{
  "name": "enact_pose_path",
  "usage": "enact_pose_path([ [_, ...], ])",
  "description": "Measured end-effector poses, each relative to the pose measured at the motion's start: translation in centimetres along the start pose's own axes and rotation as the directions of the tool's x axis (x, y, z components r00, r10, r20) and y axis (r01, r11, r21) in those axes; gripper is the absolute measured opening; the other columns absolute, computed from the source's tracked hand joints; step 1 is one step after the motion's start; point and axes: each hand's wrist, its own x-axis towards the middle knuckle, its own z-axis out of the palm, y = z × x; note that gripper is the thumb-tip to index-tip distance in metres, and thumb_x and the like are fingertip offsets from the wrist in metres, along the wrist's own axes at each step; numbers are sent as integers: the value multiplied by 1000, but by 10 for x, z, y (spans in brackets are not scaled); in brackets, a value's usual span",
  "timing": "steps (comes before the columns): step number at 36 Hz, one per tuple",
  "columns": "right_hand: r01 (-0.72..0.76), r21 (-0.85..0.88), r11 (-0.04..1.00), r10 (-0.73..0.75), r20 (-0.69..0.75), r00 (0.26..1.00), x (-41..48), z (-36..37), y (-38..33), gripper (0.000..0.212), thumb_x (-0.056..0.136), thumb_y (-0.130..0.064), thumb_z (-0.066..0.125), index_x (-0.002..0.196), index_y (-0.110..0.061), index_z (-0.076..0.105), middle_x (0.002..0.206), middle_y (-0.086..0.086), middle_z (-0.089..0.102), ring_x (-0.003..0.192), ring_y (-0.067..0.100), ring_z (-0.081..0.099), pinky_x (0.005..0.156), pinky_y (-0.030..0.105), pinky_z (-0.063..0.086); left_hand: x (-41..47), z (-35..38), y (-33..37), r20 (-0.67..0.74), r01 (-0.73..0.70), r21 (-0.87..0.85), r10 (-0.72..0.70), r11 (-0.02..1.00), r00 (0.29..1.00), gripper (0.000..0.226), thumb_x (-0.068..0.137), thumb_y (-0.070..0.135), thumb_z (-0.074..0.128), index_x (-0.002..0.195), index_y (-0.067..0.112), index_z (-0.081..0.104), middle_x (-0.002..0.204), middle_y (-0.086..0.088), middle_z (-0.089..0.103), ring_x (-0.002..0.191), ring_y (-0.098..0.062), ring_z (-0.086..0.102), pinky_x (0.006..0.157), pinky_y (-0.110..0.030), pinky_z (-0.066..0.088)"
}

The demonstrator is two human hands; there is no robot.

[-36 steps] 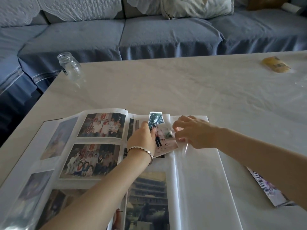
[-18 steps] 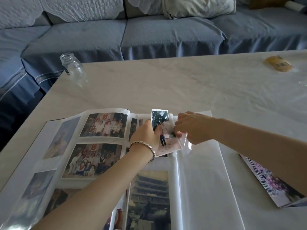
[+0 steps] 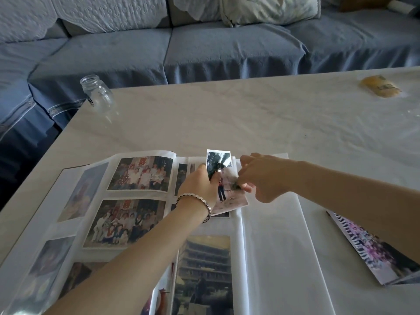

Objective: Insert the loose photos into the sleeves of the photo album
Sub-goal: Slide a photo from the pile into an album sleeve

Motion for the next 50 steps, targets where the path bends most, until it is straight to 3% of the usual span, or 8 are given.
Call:
enact_pose_path([
  [3,10,52,999,-6,-85,996,-4,5,4,21,87,-23,50,106,-24,61,95,-12,53,111,13,36,90,19,25,1,-1,1,18,-19,4,19,1000,1000,26,98,37,42,89,13,44,72,2,46,74,-21,50,63,-29,37],
  [10,60,212,975,13,-330,944,-13,22,10,18,92,-34,56,98,-26,70,114,-9,55,112,12,40,86,17,25,6,3,12,64,-41,60,37,997,997,40,95,42,47,67,19,31,64,3,39,63,-17,42,57,-30,28],
  [15,89,240,967,33,-459,888,-19,29,11,9,84,-26,67,78,-23,73,110,0,57,103,21,51,82,28,37,13,16,17,133,-12,-17,14,1000,991,34,93,38,54,96,5,60,88,-7,62,87,-25,59,68,-27,38],
  [19,107,207,972,22,-537,843,-21,39,10,5,73,-26,70,68,-25,69,98,3,62,87,27,61,68,29,44,18,16,16,237,48,-68,-30,997,971,35,92,36,56,99,3,63,89,-12,64,86,-29,61,70,-31,45],
  [28,61,171,983,63,-637,768,-26,48,4,18,67,-21,83,69,-30,68,92,-3,63,80,16,59,64,18,36,20,9,14,337,76,15,-77,997,938,42,91,42,54,104,2,57,91,-12,61,86,-28,58,73,-33,44],
  [32,54,187,981,86,-667,740,-24,54,2,19,67,-18,83,69,-29,69,92,-1,63,74,21,61,62,26,49,21,9,23,362,47,51,-63,998,930,40,92,40,55,105,3,58,93,-11,64,88,-29,62,71,-32,47],
  [38,16,188,982,123,-700,703,-21,60,-2,19,66,-16,84,70,-27,70,88,0,64,73,21,62,67,26,49,23,3,31,425,74,13,-72,997,902,34,91,32,59,105,1,58,96,-18,65,88,-36,65,77,-45,56],
  [50,-11,206,979,155,-703,694,-25,61,-3,20,67,-16,83,71,-28,68,89,-3,63,77,15,54,67,19,36,31,2,37,496,142,-34,-107,989,862,34,89,31,63,109,4,61,98,-18,68,85,-35,68,74,-48,58],
])
